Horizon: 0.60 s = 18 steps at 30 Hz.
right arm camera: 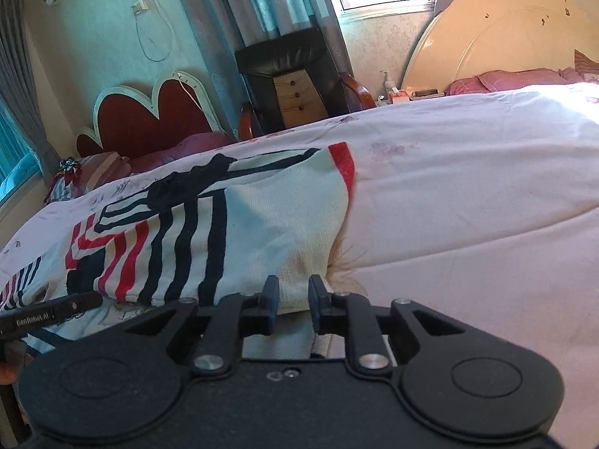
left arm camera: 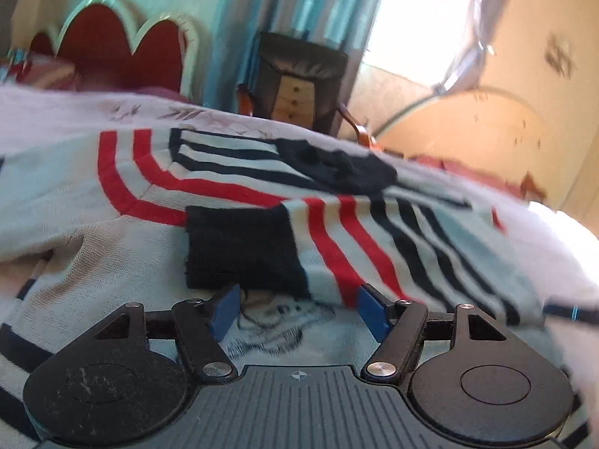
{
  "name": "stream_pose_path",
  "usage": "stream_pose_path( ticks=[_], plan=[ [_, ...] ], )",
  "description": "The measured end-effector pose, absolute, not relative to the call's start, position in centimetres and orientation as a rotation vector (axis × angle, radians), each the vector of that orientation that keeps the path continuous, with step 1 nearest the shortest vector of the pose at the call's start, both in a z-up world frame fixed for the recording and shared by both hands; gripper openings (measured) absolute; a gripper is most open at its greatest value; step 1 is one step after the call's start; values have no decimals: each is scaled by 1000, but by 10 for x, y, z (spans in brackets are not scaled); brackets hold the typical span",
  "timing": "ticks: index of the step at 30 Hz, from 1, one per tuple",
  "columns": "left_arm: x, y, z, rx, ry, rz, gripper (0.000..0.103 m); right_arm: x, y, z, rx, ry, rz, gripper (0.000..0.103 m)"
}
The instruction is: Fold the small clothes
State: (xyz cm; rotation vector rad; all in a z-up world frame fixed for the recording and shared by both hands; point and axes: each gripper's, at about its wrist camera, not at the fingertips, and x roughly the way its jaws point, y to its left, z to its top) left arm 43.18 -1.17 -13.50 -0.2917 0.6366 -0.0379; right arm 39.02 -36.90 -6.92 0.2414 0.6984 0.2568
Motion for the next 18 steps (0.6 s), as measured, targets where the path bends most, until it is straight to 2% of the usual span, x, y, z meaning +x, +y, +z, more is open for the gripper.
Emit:
stream_pose_path(
  ticks=[2,3,4,5,7,11,14,15,17,18],
  plan=[
    [440,8,-141,-424,625,-24,68,386,-363,-68,250,708,234,19],
    [444,16,-144,-496,612,-20,59,383,-361,-68,259,713,218,19],
    [449,21,-146,-518,618,-3,31,380,-358,-68,268,715,202,19],
    [455,25,-148,-519,638,5,18,378,-357,-68,275,716,188,19],
    [467,34,-151,-560,642,-22,11,375,-352,-68,279,720,163,19],
    [462,29,-126,-383,530,-43,11,371,-344,-64,286,703,117,19],
    [475,30,-149,-375,682,-17,11,369,-341,-65,301,695,89,20],
    [471,32,-150,-376,657,-31,14,370,-339,-68,306,702,83,20],
    [467,36,-145,-369,664,-55,27,369,-336,-70,310,709,71,20],
    [462,40,-142,-381,660,-58,42,368,-334,-70,310,701,67,20]
  ],
)
